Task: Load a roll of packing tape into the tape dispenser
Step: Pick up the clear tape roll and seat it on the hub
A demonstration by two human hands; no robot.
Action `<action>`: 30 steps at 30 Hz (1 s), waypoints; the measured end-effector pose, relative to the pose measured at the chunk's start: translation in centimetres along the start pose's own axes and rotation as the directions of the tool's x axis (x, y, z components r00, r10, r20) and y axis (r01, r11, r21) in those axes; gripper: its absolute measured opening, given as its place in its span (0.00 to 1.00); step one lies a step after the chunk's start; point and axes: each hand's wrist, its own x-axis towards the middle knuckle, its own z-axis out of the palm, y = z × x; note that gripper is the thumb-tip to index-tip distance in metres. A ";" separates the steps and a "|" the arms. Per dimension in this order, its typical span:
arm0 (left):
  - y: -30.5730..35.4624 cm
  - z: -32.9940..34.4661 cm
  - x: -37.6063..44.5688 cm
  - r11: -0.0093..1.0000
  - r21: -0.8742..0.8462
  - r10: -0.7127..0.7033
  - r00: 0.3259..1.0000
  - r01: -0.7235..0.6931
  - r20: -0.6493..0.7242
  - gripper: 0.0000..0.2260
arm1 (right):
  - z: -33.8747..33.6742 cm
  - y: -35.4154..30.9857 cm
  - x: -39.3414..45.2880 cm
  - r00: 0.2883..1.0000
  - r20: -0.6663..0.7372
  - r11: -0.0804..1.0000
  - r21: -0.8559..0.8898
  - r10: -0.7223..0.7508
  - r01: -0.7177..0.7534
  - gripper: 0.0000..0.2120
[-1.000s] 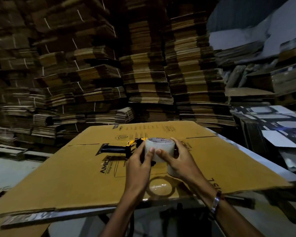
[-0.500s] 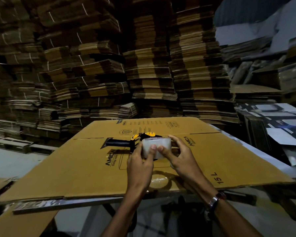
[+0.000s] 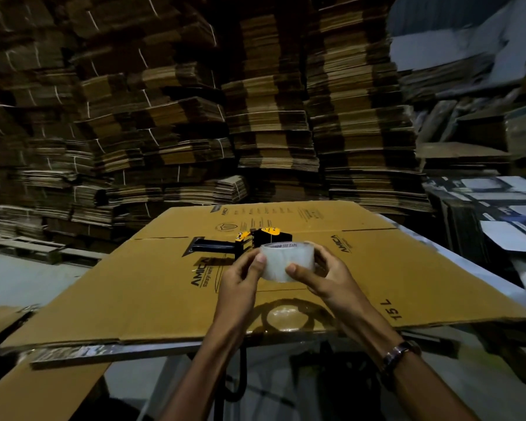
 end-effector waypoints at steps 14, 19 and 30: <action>-0.1 0.9 -0.7 0.967 0.203 0.164 0.986 -0.154 -0.034 0.20 | 1.4 0.7 -0.5 0.989 -0.138 0.998 -0.024 -0.058 0.055 0.39; 0.6 -0.1 0.3 0.986 0.135 0.082 0.992 -0.094 0.091 0.21 | 0.1 1.3 -0.4 0.994 0.006 0.985 0.137 0.106 -0.106 0.37; 0.0 -1.5 0.6 0.965 0.254 0.002 0.974 -0.061 0.224 0.31 | -0.5 2.1 0.3 0.990 0.118 0.993 0.080 0.082 -0.091 0.36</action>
